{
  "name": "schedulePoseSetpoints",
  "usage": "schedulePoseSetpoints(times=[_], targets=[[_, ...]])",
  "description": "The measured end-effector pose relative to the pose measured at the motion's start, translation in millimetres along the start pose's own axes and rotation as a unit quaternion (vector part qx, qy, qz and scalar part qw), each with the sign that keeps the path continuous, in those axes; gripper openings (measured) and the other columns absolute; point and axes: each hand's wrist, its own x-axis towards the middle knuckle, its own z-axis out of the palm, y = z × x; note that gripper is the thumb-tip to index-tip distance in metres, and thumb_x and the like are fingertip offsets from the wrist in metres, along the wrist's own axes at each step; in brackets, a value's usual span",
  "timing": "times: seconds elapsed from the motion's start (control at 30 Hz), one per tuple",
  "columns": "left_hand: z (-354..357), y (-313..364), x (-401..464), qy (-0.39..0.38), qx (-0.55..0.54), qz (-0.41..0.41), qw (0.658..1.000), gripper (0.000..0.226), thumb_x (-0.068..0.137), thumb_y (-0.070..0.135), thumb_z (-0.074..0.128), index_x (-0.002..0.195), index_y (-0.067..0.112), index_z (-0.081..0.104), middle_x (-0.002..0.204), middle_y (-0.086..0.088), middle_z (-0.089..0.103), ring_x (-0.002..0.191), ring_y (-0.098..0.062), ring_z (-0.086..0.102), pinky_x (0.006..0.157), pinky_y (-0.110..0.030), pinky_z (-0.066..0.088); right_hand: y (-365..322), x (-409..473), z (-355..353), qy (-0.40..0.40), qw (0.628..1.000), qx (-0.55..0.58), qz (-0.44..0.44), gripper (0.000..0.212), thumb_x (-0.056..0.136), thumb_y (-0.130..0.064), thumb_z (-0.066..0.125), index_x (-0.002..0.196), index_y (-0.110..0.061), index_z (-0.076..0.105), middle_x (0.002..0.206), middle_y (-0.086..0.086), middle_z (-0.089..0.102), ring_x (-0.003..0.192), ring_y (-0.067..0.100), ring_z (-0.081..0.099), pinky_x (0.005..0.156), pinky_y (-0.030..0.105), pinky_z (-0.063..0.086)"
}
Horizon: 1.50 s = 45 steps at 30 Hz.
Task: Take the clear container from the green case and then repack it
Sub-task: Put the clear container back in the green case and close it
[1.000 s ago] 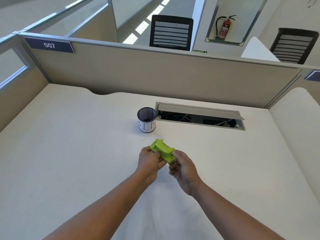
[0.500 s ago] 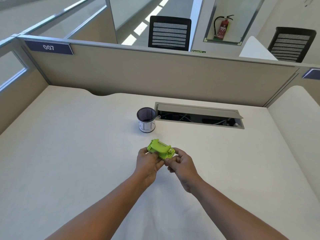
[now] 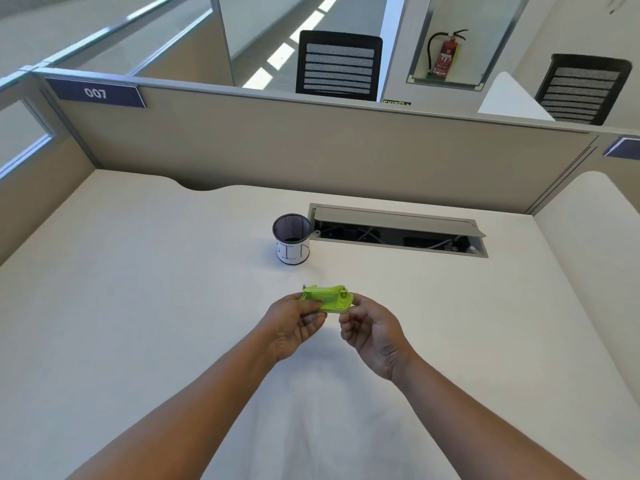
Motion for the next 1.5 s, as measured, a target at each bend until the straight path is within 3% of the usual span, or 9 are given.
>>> schedulePoseSetpoints(times=[0.17,0.37,0.5,0.63,0.7,0.8,1.03,1.2,1.5], targets=[[-1.0,-2.8,0.6,0.010,0.012,0.009,1.000,0.042,0.090,-0.010,0.062,0.130,0.001,0.057,0.092,-0.018,0.070,0.063,-0.018,0.067,0.057,-0.027,0.062,4.8,1.1,-0.4,0.024,0.997,-0.076,-0.015,0.012,0.096,-0.012,0.061,0.102,-0.009,0.072,0.064,0.004,0.056,0.056,0.012,0.046,0.055,0.023,0.040],[-3.2,-7.5,-2.5,0.020,0.052,0.047,0.997,0.056,0.085,-0.019,0.058,0.128,0.016,0.054,0.106,-0.021,0.067,0.082,-0.029,0.070,0.065,-0.033,0.064,4.5,0.6,-6.9,0.058,0.983,-0.172,-0.002,0.019,0.101,-0.033,0.057,0.101,-0.017,0.068,0.075,0.002,0.058,0.060,0.013,0.047,0.056,0.027,0.038],[-7.0,-11.6,-4.8,-0.004,0.103,0.049,0.993,0.053,0.087,-0.014,0.054,0.128,0.020,0.054,0.110,-0.021,0.069,0.086,-0.030,0.072,0.080,-0.040,0.063,4.4,0.7,-7.5,0.072,0.987,-0.139,0.028,0.032,0.103,-0.041,0.050,0.114,-0.018,0.069,0.101,0.006,0.068,0.078,0.023,0.062,0.061,0.031,0.051],[-7.9,-9.1,-7.8,-0.003,0.086,0.029,0.996,0.037,0.090,0.005,0.042,0.118,0.016,0.063,0.107,-0.021,0.074,0.092,-0.035,0.072,0.097,-0.049,0.056,1.7,3.4,-8.1,0.112,0.989,-0.084,0.043,0.028,0.099,-0.028,0.058,0.112,-0.006,0.070,0.090,0.011,0.069,0.065,0.023,0.064,0.056,0.029,0.055],[-7.0,-7.6,-4.9,0.017,0.086,0.025,0.996,0.027,0.097,0.020,0.046,0.111,0.012,0.068,0.099,-0.019,0.075,0.089,-0.033,0.071,0.096,-0.049,0.057,1.0,5.6,-10.3,0.125,0.987,-0.084,0.055,0.029,0.095,-0.021,0.060,0.113,-0.001,0.070,0.086,0.013,0.068,0.062,0.024,0.063,0.054,0.028,0.056],[-5.9,-6.1,3.2,0.042,0.122,0.022,0.991,0.028,0.100,0.031,0.054,0.113,0.010,0.066,0.107,-0.019,0.074,0.085,-0.030,0.071,0.087,-0.046,0.061,0.0,6.5,-13.7,0.131,0.985,-0.082,0.070,0.020,0.093,-0.016,0.060,0.105,-0.004,0.071,0.080,0.013,0.069,0.061,0.024,0.064,0.052,0.026,0.056],[-7.6,4.0,6.8,0.021,0.176,-0.022,0.984,0.020,0.092,0.018,0.065,0.107,0.007,0.071,0.090,-0.012,0.076,0.074,-0.028,0.075,0.072,-0.036,0.063,-5.4,8.6,-25.2,0.148,0.982,-0.093,0.076,0.005,0.088,-0.012,0.069,0.091,-0.009,0.071,0.072,0.007,0.066,0.051,0.016,0.059,0.049,0.024,0.053],[-6.4,1.2,11.4,0.028,0.203,-0.013,0.979,0.025,0.091,0.015,0.065,0.112,0.001,0.069,0.091,-0.015,0.073,0.074,-0.031,0.072,0.062,-0.034,0.062,-5.3,9.8,-29.7,0.165,0.976,-0.128,0.067,0.004,0.087,-0.009,0.069,0.084,-0.012,0.071,0.062,0.003,0.061,0.048,0.013,0.056,0.046,0.022,0.047],[-7.1,6.4,14.3,-0.049,0.279,-0.084,0.955,0.025,0.092,0.016,0.060,0.113,0.006,0.070,0.098,-0.013,0.077,0.085,-0.035,0.076,0.076,-0.039,0.063,-8.5,4.8,-35.5,0.135,0.971,-0.147,0.127,0.006,0.086,-0.014,0.068,0.085,-0.012,0.074,0.070,0.002,0.066,0.053,0.016,0.058,0.049,0.024,0.048]])
